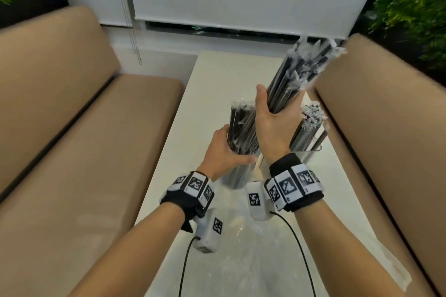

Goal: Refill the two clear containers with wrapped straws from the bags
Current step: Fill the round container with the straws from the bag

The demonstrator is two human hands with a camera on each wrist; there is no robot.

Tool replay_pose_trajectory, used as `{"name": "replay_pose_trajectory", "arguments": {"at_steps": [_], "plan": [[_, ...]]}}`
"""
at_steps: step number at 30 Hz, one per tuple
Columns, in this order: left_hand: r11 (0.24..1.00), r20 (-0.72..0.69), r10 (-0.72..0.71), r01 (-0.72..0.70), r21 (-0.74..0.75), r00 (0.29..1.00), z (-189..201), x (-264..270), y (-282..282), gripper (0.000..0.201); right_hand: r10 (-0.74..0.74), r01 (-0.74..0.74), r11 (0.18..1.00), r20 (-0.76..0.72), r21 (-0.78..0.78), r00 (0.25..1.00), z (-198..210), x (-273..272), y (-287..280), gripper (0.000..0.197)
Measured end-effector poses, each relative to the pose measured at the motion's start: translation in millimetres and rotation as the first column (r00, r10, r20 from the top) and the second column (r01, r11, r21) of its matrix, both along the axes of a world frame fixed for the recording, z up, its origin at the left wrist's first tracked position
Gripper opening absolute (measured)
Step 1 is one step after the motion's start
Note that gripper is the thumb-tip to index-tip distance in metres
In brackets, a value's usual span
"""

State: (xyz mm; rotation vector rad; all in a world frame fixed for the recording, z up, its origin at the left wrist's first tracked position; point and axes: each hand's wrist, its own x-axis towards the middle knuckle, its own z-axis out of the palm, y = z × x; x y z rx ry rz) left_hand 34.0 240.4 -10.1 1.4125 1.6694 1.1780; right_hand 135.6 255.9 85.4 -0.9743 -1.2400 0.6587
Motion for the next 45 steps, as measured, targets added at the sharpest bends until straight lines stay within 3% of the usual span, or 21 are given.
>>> {"name": "replay_pose_trajectory", "arguments": {"at_steps": [2,4,9,13,16,18,20,23,26,29,31,34,36,38,39,42,45], "plan": [[0.999,-0.004,-0.005,0.005,0.047,1.0,-2.3,-1.4,2.4,0.071,0.032,-0.026,0.995,0.054,-0.096,0.998,-12.6,0.0,4.2,0.071],[0.998,0.016,-0.025,0.024,0.06,1.0,-6.2,-2.6,6.2,0.064,0.082,-0.061,0.973,0.084,-0.224,0.993,-21.0,-3.7,5.6,0.079],[0.999,0.024,-0.012,0.011,0.032,1.0,-15.1,-2.6,11.2,0.08,0.194,-0.134,0.955,0.215,-0.264,0.957,-43.5,-11.7,14.0,0.048],[1.0,0.01,0.01,-0.01,-0.004,1.0,-19.1,-2.2,11.3,0.091,0.322,-0.191,0.918,0.369,-0.348,0.872,-54.5,-9.1,9.6,0.049],[1.0,0.013,0.01,-0.01,-0.016,1.0,-20.0,-3.6,11.6,0.079,0.299,-0.176,0.937,0.433,-0.302,0.85,-40.9,-0.4,4.5,0.063],[1.0,-0.002,-0.009,0.009,-0.019,1.0,-19.1,-3.4,11.3,0.086,0.27,-0.183,0.957,0.455,-0.227,0.848,-24.0,8.9,1.2,0.082],[1.0,-0.009,-0.012,0.012,-0.018,1.0,-22.3,-3.1,13.4,0.096,0.223,-0.199,0.975,0.521,-0.102,0.824,-5.4,16.9,0.0,0.089],[1.0,-0.027,-0.02,0.019,-0.021,0.999,-24.1,-3.3,14.1,0.097,0.198,-0.253,0.967,0.658,-0.012,0.727,14.0,21.7,8.6,0.086],[1.0,-0.036,-0.024,0.024,-0.009,0.999,-19.9,-3.5,13.3,0.095,0.236,-0.248,0.963,0.782,-0.107,0.577,13.8,19.3,21.9,0.082],[0.999,-0.014,-0.032,0.032,-0.015,0.999,-16.7,-3.1,11.7,0.097,0.329,-0.292,0.935,0.805,-0.203,0.494,2.4,9.8,28.6,0.082],[0.999,0.018,-0.032,0.032,-0.02,0.999,-17.1,-3.1,11.3,0.101,0.334,-0.319,0.926,0.828,-0.201,0.45,-5.1,1.8,32.3,0.066],[0.999,0.043,-0.033,0.034,-0.034,0.999,-19.5,-4.3,11.7,0.101,0.246,-0.332,0.94,0.837,-0.082,0.489,-11.4,-5.6,37.3,0.034],[0.999,0.031,-0.038,0.039,-0.026,0.999,-20.0,-5.2,12.3,0.103,0.208,-0.371,0.929,0.799,0.02,0.564,-13.5,-7.0,35.7,0.051],[0.999,0.009,-0.039,0.04,-0.018,0.999,-20.2,-5.4,12.7,0.104,0.222,-0.412,0.91,0.78,0.05,0.585,-15.8,-6.1,35.6,0.071],[0.999,-0.002,-0.041,0.04,-0.024,0.999,-19.2,-5.1,12.2,0.104,0.232,-0.411,0.911,0.783,0.032,0.577,-17.0,-5.7,36.6,0.07],[0.999,-0.024,-0.034,0.033,-0.028,0.999,-18.5,-4.6,12.2,0.103,0.175,-0.315,0.949,0.873,-0.026,0.456,-23.0,-1.3,41.8,0.036],[0.999,-0.029,-0.032,0.03,-0.045,0.999,-14.7,-2.8,9.4,0.101,0.143,-0.301,0.952,0.943,-0.049,0.301,-26.3,3.0,41.1,0.036]]}}
